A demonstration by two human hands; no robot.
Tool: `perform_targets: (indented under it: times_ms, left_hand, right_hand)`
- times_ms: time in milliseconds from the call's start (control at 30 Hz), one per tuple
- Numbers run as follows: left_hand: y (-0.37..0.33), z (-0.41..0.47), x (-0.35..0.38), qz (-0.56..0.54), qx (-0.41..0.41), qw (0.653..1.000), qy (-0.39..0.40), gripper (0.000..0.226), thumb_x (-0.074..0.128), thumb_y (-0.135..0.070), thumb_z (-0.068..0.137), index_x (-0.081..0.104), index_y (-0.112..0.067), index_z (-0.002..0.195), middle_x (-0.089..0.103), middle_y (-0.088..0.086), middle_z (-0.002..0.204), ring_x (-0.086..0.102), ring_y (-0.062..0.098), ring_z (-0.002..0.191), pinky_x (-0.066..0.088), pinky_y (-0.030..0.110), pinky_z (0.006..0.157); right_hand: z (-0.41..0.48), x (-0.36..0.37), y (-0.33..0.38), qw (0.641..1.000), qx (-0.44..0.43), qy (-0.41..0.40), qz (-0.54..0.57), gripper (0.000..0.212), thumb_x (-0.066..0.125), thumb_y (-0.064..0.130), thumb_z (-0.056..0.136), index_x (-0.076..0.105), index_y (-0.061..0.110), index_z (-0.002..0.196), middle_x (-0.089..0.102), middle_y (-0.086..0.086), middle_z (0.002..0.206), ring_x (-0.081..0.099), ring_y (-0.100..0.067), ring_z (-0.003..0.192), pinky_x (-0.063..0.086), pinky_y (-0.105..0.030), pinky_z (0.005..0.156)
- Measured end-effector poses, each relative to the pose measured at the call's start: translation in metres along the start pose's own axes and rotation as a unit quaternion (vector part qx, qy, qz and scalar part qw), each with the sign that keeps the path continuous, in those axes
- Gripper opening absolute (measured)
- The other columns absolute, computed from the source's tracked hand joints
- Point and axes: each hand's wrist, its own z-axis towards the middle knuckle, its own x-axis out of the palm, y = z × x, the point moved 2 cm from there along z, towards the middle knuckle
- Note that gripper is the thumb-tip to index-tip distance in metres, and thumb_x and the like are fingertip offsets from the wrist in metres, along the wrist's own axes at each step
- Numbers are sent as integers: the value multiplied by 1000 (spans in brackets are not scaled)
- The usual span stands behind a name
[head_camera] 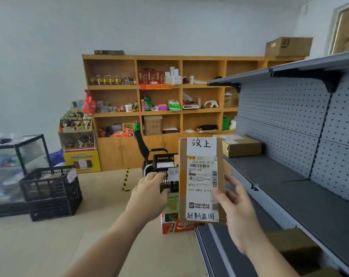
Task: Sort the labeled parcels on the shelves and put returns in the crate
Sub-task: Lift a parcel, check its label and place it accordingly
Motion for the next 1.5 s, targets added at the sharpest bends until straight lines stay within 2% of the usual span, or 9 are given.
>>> perform_targets:
  times_ms: [267, 467, 567, 700, 867, 1033, 1267, 1500]
  left_hand:
    - [25, 151, 49, 7, -18, 1000, -11, 46, 51, -37, 102, 43, -35, 147, 46, -10, 147, 44, 17, 133, 43, 41, 111]
    - [54, 249, 82, 12, -66, 998, -19, 47, 50, -39, 103, 41, -34, 149, 43, -10, 150, 40, 16, 139, 40, 39, 114]
    - [79, 289, 109, 8, -91, 996, 4, 47, 49, -39, 104, 41, -33, 150, 42, -8, 152, 39, 18, 139, 38, 40, 114]
    - [112, 357, 138, -4, -98, 995, 13, 45, 47, -37, 104, 41, -34, 149, 42, -7, 152, 39, 18, 139, 37, 40, 113]
    - [165, 460, 171, -22, -66, 997, 17, 47, 48, -38, 104, 40, -33, 151, 40, -9, 154, 39, 18, 140, 40, 43, 115]
    - [208, 563, 200, -31, -59, 997, 35, 50, 50, -39, 103, 39, -33, 151, 40, -8, 154, 40, 19, 140, 41, 46, 114]
    - [242, 665, 262, -48, -47, 993, 93, 51, 52, -38, 103, 39, -33, 152, 36, -10, 158, 41, 18, 140, 42, 41, 114]
    - [280, 768, 324, -39, -75, 991, 101, 48, 51, -38, 103, 40, -37, 149, 40, -12, 153, 41, 16, 139, 40, 42, 115]
  right_hand:
    - [179, -2, -45, 999, 11, 30, 16, 41, 63, 16, 99, 52, 37, 132, 77, -5, 111, 77, -21, 96, 63, -32, 66]
    - [311, 3, -92, 998, 44, 44, 23, 42, 64, 19, 98, 53, 41, 132, 77, -3, 116, 76, -27, 102, 62, -55, 83]
    - [359, 12, -123, 995, 74, 53, 37, 41, 64, 17, 98, 54, 39, 131, 76, -6, 117, 75, -29, 104, 60, -58, 85]
    - [429, 26, -160, 995, 84, 50, 31, 40, 64, 17, 98, 54, 36, 132, 76, -6, 116, 75, -28, 104, 60, -57, 86]
    - [522, 49, -204, 996, 81, 22, 25, 39, 64, 16, 98, 57, 39, 129, 77, -4, 114, 75, -27, 104, 60, -57, 87]
    - [602, 71, -249, 995, 101, -1, 1, 46, 64, 12, 98, 53, 32, 138, 76, -6, 117, 73, -30, 109, 56, -58, 95]
    - [705, 77, -302, 989, 142, -47, -9, 41, 65, 14, 98, 57, 38, 129, 77, -2, 113, 75, -26, 103, 60, -56, 88]
    - [829, 79, -354, 985, 166, -33, -13, 37, 61, 9, 100, 56, 37, 125, 79, 1, 105, 77, -19, 96, 62, -42, 77]
